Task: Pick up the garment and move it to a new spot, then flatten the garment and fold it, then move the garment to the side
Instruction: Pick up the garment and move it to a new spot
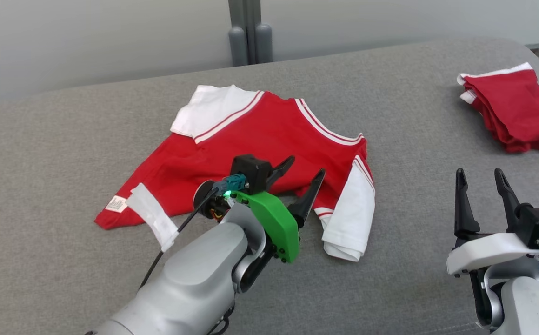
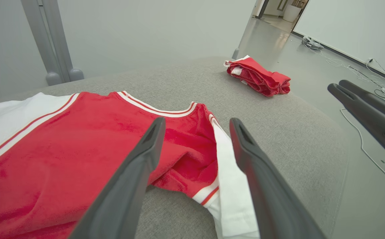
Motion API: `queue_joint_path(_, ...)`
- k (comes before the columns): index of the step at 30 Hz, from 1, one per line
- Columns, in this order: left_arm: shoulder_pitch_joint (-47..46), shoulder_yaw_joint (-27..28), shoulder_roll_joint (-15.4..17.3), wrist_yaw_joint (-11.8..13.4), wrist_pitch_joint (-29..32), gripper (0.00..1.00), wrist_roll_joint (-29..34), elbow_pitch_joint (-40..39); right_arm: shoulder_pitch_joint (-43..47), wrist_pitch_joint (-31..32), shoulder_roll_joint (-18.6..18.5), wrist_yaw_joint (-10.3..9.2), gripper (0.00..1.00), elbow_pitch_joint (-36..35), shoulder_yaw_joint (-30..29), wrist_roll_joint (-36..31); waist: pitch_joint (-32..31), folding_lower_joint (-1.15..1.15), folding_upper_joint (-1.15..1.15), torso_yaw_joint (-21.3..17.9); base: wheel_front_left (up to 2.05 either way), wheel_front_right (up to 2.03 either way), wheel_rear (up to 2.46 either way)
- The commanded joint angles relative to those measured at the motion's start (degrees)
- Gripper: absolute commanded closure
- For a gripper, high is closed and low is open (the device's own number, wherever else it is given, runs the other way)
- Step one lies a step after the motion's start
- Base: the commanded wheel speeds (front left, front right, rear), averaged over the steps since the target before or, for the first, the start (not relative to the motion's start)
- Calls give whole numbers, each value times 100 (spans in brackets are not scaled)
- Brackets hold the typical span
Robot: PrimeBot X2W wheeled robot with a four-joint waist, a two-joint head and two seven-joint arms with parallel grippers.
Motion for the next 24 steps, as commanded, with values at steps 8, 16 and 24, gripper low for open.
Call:
queue_joint_path(8, 871, 816, 458, 517, -206, 0, 349, -252, 434, 167, -18, -11, 0, -165, 78, 16, -644, 0, 0, 767, 0, 0, 0)
queue_joint_path(16, 2148, 1990, 881, 926, -206, 0, 1181, -1232, 766, 253, -20, -11, 0, -259, 287, -44, -669, 0, 0, 901, 0, 0, 0)
queue_joint_path(24, 3372, 2958, 985, 1270, -208, 0, 2068, -2168, 1034, 206, -19, -10, 0, -291, 409, 156, -719, 0, 0, 914, 0, 0, 0)
